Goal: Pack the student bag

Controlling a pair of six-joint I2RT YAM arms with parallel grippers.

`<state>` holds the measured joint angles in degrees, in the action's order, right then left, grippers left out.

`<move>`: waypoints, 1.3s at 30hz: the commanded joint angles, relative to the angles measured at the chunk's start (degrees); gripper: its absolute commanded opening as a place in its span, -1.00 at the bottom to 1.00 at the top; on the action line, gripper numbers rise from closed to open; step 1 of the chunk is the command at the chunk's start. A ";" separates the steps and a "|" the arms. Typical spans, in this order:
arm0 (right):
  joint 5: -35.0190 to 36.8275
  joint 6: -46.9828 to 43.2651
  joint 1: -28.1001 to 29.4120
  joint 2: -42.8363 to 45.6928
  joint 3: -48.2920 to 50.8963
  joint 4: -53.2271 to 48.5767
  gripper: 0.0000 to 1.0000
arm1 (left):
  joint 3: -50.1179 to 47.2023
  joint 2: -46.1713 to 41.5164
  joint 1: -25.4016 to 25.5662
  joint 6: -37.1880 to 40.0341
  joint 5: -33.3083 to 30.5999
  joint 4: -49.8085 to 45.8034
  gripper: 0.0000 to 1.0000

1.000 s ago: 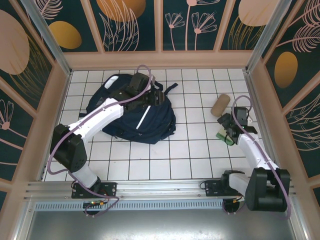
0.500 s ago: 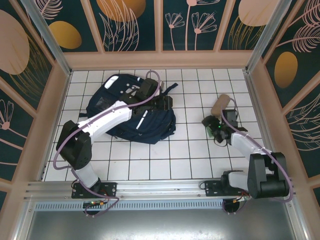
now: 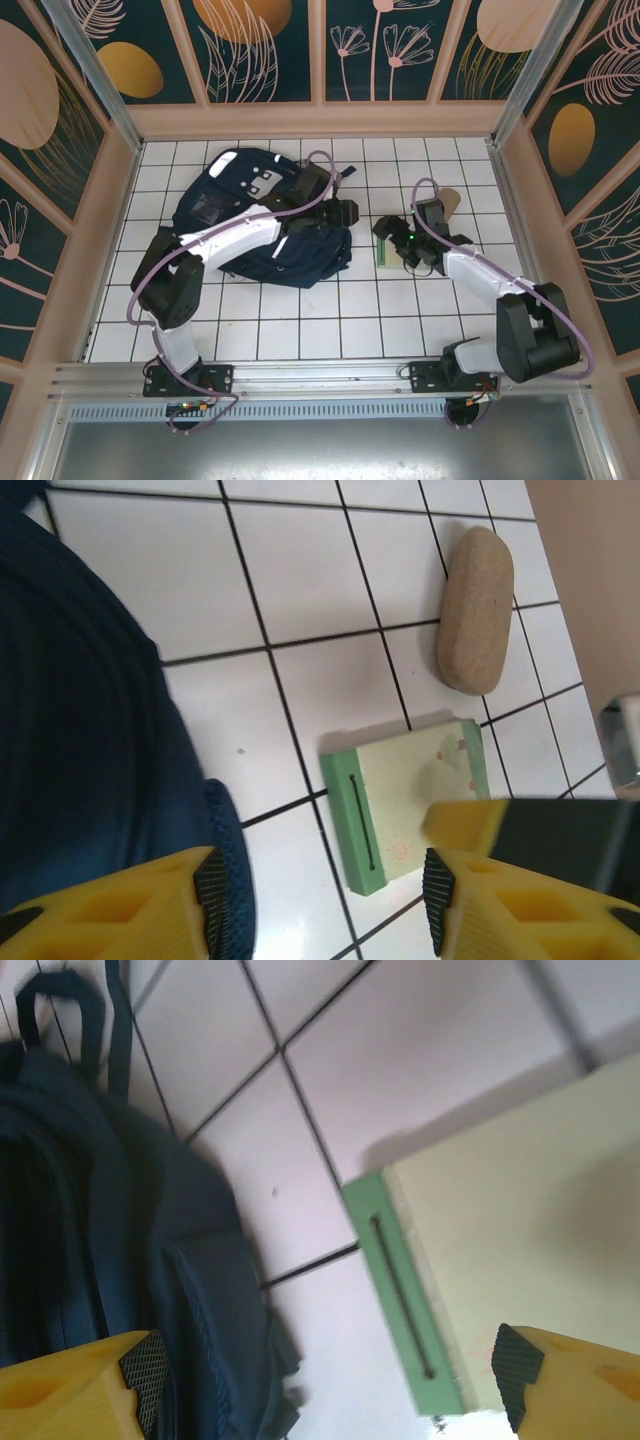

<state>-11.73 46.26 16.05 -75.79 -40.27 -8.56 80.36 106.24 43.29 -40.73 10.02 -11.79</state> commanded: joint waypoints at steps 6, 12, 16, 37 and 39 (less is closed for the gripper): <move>-2.10 -11.76 -13.99 -1.50 2.92 -2.66 0.61 | 4.02 9.86 3.22 -8.70 5.10 7.22 0.01; 2.49 -12.58 -14.46 -4.31 3.60 -3.39 0.50 | 5.77 16.08 5.36 -12.84 7.93 9.65 -0.04; 3.88 -12.51 -14.53 -4.25 4.97 -3.00 0.49 | 6.65 19.16 6.15 -13.77 9.29 10.13 -0.05; -8.71 -11.82 -12.68 -9.23 6.43 1.87 -0.04 | -0.11 18.93 6.36 -22.58 22.62 37.89 -0.09; -8.97 -11.55 -12.61 -8.94 6.43 1.89 -0.04 | -1.59 18.06 6.37 -24.29 24.09 42.48 -0.11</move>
<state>-12.43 33.54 0.95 -82.85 -35.57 -8.97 80.16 127.57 48.10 -60.60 26.79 14.68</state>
